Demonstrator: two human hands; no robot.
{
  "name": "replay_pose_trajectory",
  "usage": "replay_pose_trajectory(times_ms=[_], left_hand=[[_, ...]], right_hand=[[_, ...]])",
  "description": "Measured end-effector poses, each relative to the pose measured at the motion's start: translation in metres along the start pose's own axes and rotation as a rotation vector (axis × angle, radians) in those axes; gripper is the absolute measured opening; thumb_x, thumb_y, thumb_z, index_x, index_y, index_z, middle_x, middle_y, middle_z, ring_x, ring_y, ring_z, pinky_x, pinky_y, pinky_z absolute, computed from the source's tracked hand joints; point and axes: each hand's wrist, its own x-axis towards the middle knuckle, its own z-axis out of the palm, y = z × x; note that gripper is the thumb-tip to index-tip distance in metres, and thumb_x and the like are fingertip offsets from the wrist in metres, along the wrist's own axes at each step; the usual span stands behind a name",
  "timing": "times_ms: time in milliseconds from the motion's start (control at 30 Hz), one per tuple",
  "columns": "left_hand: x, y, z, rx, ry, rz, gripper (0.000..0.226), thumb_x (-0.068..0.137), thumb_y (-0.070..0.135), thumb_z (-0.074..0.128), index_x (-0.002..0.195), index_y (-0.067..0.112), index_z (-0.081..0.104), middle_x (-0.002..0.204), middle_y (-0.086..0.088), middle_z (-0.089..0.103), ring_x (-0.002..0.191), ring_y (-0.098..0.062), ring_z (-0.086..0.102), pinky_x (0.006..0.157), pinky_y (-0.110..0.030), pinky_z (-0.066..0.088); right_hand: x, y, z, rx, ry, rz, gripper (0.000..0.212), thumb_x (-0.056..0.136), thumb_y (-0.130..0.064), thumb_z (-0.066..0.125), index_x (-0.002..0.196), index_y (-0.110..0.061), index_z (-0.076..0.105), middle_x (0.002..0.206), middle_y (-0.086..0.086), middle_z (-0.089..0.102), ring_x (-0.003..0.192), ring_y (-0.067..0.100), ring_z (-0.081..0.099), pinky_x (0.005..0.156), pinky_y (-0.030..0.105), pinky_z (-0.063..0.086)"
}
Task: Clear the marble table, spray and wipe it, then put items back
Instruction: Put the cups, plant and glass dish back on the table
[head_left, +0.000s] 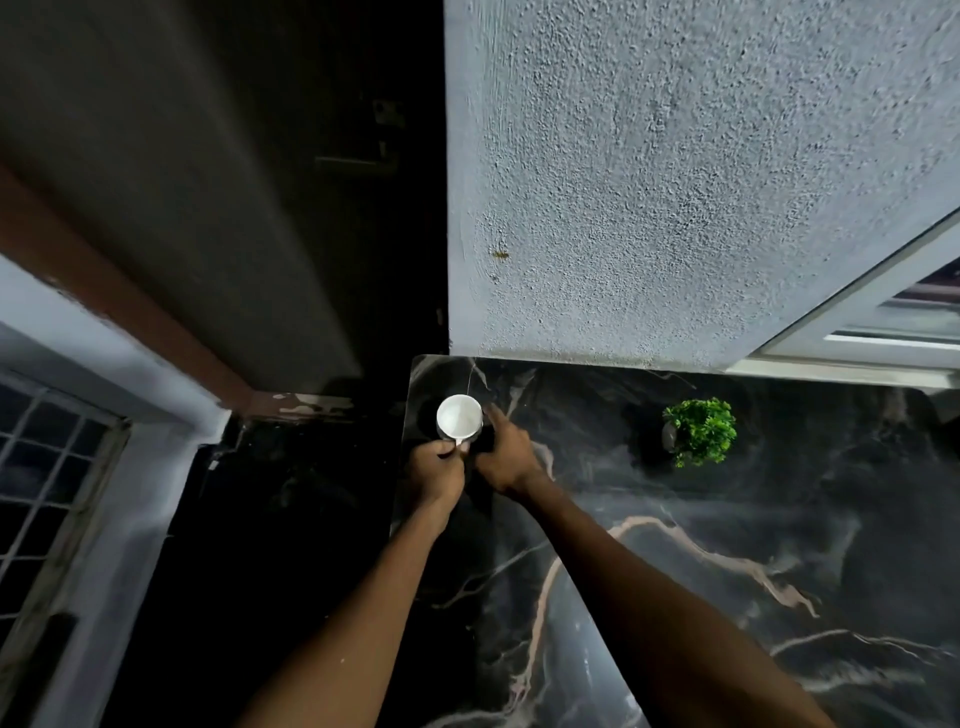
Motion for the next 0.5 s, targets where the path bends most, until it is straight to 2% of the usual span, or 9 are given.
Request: replay_pose_trajectory(times_ms=[67,133,233,300,400,500], left_hand=[[0.0,0.0,-0.002,0.02,-0.002,0.001,0.026,0.089,0.017,0.073,0.063,0.011,0.069,0.07,-0.008,0.071,0.068,-0.015,0.053,0.065,-0.029,0.041],[0.001,0.0,-0.005,0.049,-0.004,-0.005,0.024,0.088,0.016,0.072,0.064,0.012,0.07,0.083,-0.017,0.077,0.07,-0.023,0.064,0.067,-0.03,0.043],[0.003,0.0,-0.011,0.071,-0.003,-0.003,0.008,0.086,0.01,0.072,0.087,0.005,0.078,0.095,-0.017,0.078,0.094,-0.034,0.072,0.075,-0.031,0.048],[0.001,0.002,-0.014,0.087,-0.001,-0.006,0.015,0.085,0.008,0.073,0.098,0.003,0.078,0.102,-0.016,0.078,0.101,-0.032,0.072,0.084,-0.032,0.052],[-0.012,0.003,-0.022,0.142,0.02,0.014,0.017,0.082,0.006,0.076,0.099,0.004,0.075,0.103,-0.015,0.077,0.101,-0.03,0.071,0.082,-0.027,0.049],[-0.037,-0.004,-0.027,0.208,0.077,0.063,0.017,0.079,0.001,0.074,0.095,0.008,0.07,0.099,-0.014,0.077,0.099,-0.031,0.071,0.086,-0.036,0.054]], right_hand=[[0.001,-0.004,0.001,-0.004,0.001,-0.008,0.061,0.082,-0.008,0.068,0.14,-0.015,0.055,0.13,0.014,0.069,0.126,0.033,0.061,0.097,0.025,0.043],[0.002,-0.008,0.003,-0.012,0.0,-0.02,0.062,0.082,-0.011,0.07,0.141,-0.017,0.055,0.132,0.013,0.068,0.127,0.031,0.061,0.104,0.03,0.046],[0.0,-0.009,0.006,-0.021,-0.004,-0.018,0.061,0.082,-0.014,0.071,0.14,-0.016,0.055,0.131,0.014,0.068,0.126,0.032,0.061,0.106,0.037,0.048],[-0.002,-0.008,0.007,-0.025,-0.013,0.002,0.061,0.081,-0.016,0.072,0.139,-0.013,0.054,0.133,0.015,0.066,0.127,0.033,0.06,0.106,0.038,0.048],[-0.011,-0.001,0.006,-0.081,-0.032,0.036,0.064,0.081,-0.018,0.072,0.14,-0.007,0.049,0.138,0.019,0.059,0.131,0.035,0.054,0.108,0.035,0.044],[-0.026,0.012,0.003,-0.189,-0.061,0.05,0.069,0.082,-0.024,0.072,0.143,-0.007,0.045,0.146,0.019,0.049,0.135,0.036,0.048,0.112,0.039,0.042]])
